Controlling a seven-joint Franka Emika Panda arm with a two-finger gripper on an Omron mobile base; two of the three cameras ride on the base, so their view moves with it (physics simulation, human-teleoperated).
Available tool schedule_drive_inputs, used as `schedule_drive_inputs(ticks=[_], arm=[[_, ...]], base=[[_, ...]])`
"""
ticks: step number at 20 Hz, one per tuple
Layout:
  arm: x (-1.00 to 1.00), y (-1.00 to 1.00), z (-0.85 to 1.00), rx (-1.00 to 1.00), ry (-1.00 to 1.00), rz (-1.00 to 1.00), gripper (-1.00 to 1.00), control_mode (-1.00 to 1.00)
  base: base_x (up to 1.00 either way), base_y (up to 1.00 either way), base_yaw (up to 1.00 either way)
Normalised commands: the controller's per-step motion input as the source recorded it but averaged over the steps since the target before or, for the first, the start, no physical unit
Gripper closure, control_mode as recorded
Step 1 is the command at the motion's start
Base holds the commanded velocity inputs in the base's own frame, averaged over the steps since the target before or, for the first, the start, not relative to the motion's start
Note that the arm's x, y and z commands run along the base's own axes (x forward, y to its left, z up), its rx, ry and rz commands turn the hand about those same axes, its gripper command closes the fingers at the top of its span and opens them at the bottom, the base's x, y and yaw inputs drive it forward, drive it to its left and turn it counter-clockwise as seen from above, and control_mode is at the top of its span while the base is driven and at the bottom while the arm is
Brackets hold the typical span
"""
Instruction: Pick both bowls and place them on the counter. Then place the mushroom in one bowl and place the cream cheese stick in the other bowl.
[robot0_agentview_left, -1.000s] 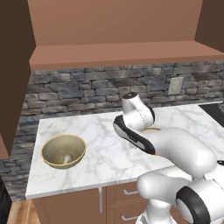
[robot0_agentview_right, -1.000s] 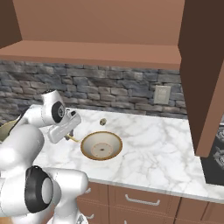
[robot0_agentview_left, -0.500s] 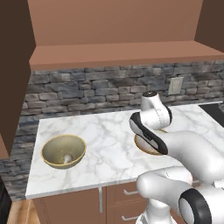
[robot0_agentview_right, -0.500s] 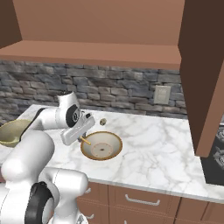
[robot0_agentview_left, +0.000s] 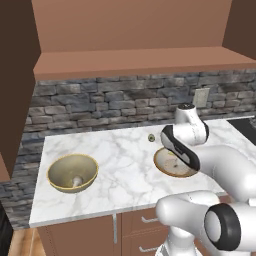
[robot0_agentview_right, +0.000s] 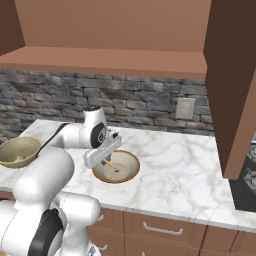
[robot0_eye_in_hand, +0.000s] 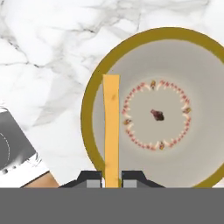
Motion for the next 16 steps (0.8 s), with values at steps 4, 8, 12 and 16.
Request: schedule_drive_inputs(ticks=[4, 8, 12, 16], arm=[[0.2, -0.19, -0.21, 0.0, 0.08, 0.0, 1.0, -1.0], [0.33, -0.01, -0.31, 0.01, 0.08, 0.0, 1.0, -1.0], [0.26, 0.0, -0.34, 0.01, 0.07, 0.0, 1.0, -1.0], [0.14, 0.0, -0.27, 0.03, 0.05, 0.0, 1.0, -1.0]], base=[[0.0, 0.0, 0.0], [0.0, 0.0, 0.0], [0.0, 0.0, 0.0], [0.0, 0.0, 0.0]])
